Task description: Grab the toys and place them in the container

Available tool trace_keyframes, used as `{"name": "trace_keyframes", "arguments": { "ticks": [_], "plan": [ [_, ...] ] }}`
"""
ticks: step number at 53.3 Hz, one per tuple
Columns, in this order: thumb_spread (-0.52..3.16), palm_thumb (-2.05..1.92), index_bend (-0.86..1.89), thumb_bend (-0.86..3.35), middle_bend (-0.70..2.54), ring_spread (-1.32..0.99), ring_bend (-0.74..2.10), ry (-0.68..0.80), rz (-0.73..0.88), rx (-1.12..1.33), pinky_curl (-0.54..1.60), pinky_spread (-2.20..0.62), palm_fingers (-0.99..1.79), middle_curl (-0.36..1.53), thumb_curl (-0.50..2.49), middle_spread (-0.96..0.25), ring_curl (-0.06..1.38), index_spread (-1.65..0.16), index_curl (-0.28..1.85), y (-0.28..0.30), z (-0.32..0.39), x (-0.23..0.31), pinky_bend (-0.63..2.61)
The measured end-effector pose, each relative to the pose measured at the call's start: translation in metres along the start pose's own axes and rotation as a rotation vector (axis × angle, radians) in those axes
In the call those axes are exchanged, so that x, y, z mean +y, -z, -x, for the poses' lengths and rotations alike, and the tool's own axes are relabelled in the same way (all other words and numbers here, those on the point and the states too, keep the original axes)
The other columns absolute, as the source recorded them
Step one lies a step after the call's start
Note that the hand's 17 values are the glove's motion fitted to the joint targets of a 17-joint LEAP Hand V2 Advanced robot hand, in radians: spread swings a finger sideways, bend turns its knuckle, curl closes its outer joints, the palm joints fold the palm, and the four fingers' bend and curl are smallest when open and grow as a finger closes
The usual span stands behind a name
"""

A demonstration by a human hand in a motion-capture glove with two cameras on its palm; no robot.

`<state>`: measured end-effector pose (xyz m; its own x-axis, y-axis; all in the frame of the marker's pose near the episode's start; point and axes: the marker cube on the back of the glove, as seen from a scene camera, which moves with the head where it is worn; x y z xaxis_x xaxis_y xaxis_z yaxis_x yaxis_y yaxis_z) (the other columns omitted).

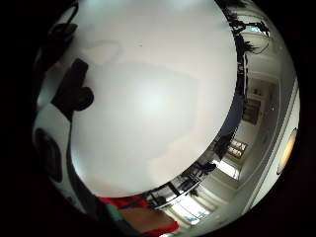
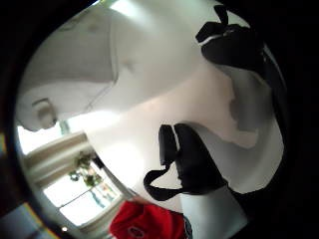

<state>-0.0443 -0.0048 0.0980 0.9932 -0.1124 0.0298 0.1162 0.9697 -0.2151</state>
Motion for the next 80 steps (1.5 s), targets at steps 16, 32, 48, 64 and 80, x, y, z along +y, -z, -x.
{"name": "trace_keyframes", "arguments": {
  "ticks": [16,32,48,64,80],
  "plan": [
    [1.30,0.06,0.19,-0.01,0.18,-0.50,0.37,0.004,-0.001,0.014,0.35,-0.25,0.38,0.32,0.30,-0.30,0.33,-0.47,0.43,0.006,-0.013,-0.009,0.87],
    [1.30,0.08,0.19,-0.01,0.18,-0.50,0.37,0.011,-0.004,0.015,0.35,-0.25,0.38,0.32,0.30,-0.30,0.33,-0.47,0.43,0.006,-0.013,-0.009,0.88],
    [1.30,0.07,0.19,-0.01,0.18,-0.50,0.37,0.010,-0.004,0.013,0.35,-0.26,0.38,0.32,0.30,-0.31,0.33,-0.47,0.44,0.004,-0.008,-0.006,0.87],
    [1.30,0.08,0.19,-0.01,0.18,-0.50,0.37,0.008,-0.003,0.015,0.35,-0.26,0.39,0.33,0.30,-0.30,0.34,-0.47,0.44,0.003,-0.009,-0.006,0.87],
    [1.30,0.07,0.18,-0.01,0.18,-0.50,0.36,-0.002,-0.004,0.008,0.35,-0.26,0.38,0.33,0.30,-0.31,0.34,-0.47,0.44,0.008,-0.017,-0.013,0.88]
  ]
}}
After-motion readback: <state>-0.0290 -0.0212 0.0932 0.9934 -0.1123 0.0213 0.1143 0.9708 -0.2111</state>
